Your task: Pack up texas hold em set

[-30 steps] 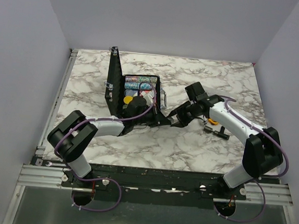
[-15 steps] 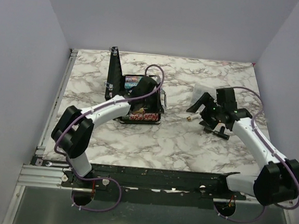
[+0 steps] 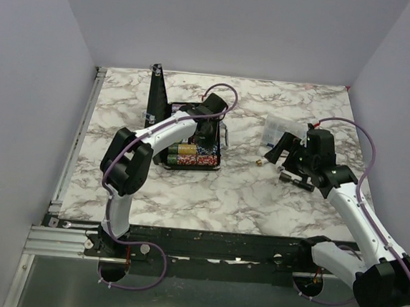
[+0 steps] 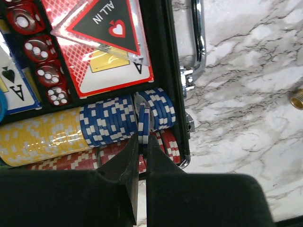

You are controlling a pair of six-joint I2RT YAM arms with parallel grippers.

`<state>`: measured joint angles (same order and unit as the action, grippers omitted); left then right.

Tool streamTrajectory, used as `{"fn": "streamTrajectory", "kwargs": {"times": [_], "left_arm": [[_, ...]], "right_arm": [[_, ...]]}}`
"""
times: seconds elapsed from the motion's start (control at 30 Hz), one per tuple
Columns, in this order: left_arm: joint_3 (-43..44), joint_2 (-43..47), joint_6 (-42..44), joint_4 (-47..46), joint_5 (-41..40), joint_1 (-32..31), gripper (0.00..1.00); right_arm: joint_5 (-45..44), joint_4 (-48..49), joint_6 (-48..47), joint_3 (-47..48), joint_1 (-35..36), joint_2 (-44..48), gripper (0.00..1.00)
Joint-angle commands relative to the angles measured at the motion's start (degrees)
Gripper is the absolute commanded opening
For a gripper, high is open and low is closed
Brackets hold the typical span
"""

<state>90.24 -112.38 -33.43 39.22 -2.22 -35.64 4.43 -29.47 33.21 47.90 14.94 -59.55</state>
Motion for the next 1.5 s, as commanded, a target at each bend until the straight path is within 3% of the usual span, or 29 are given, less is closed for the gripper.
{"fn": "streamTrajectory", "kwargs": {"times": [0.0,0.37,0.5,0.67,1.0,1.3,1.47], "left_arm": [[2.84,-1.68,0.08,5.19,-4.73,-0.17,0.0],[4.04,-3.64,-0.67,4.55,-2.96,-0.18,0.0],[3.64,-2.9,-0.59,4.16,-3.12,-0.15,0.22],[3.17,-1.72,-0.58,4.06,-3.2,-0.19,0.34],[0.81,2.64,0.46,1.42,-1.05,-0.15,0.39],[-0.16,15.5,5.65,-0.13,0.9,0.4,0.67],[0.54,23.44,8.29,3.83,-1.72,3.68,0.74]], "right_arm": [[-1.37,2.4,-3.05,-1.05,0.26,1.09,1.0],[1.46,4.86,-3.14,-2.84,0.26,1.87,1.0],[1.9,5.17,-3.25,-3.5,0.26,2.34,1.0],[2.48,5.73,-3.11,-4.43,0.27,2.22,1.0],[3.46,6.77,-2.85,-5.7,0.31,2.08,1.0],[6.08,8.49,-3.36,-6.47,0.33,2.09,1.0],[8.48,10.11,-2.83,-6.9,0.34,2.05,1.0]]}}
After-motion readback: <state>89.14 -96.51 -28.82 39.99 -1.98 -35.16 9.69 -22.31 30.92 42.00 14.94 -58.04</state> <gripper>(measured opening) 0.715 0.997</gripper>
